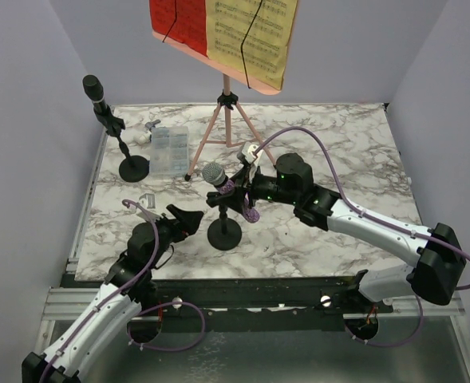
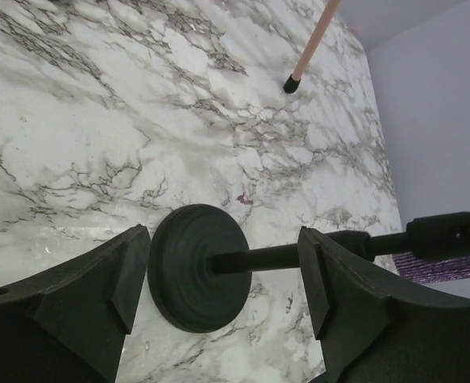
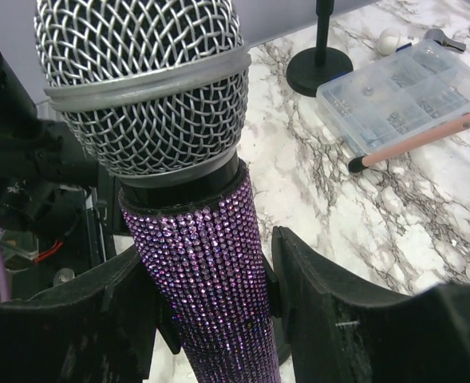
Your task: Set up the instrument practice props
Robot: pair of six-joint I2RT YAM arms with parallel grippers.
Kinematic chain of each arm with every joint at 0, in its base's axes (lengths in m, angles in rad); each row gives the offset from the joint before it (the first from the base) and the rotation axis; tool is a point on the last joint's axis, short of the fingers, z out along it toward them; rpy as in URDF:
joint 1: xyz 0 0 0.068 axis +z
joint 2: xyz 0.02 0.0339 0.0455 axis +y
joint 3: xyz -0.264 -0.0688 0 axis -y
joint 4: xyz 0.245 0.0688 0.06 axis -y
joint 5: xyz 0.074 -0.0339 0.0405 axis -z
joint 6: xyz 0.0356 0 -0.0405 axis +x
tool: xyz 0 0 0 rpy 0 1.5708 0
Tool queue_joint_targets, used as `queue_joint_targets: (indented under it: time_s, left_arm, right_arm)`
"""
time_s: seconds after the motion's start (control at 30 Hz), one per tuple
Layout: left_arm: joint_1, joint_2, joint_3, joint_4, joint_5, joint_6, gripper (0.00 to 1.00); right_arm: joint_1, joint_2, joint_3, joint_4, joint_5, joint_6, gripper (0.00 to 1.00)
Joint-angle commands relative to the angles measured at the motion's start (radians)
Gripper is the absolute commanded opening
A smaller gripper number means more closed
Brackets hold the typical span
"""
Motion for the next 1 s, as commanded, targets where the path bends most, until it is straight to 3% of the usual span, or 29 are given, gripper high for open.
queue_joint_targets:
  time_s: [0.0, 0.17, 0.47, 0.67, 0.97]
  left_arm:
    - [-0.001, 0.03, -0.097, 0.307, 0.153, 0.076, 0.8]
    - [-0.018, 0.211, -0.094, 0.454, 0.283, 0.197, 0.79]
    - [-0.185, 0.292, -0.179, 0.825, 0.245, 0.516, 0.71]
    - [-0.25, 0.384, -0.228, 0.92, 0.218, 0.633, 0.69]
    - [-0.254, 0.477, -0.24, 1.018, 0.128, 0.729, 0.51]
  right_arm:
    - [0.006, 0.011, 0.043, 0.035, -0.008, 0.036, 0.51]
    - [0.007, 0.009, 0.042, 0.055, -0.007, 0.049, 0.5]
    - [0.006, 0.02, 0.064, 0.041, -0.031, 0.051, 0.44]
    - [0.006, 0.015, 0.066, 0.04, -0.039, 0.057, 0.4]
    - [0.007, 0.016, 0.07, 0.064, -0.059, 0.066, 0.3]
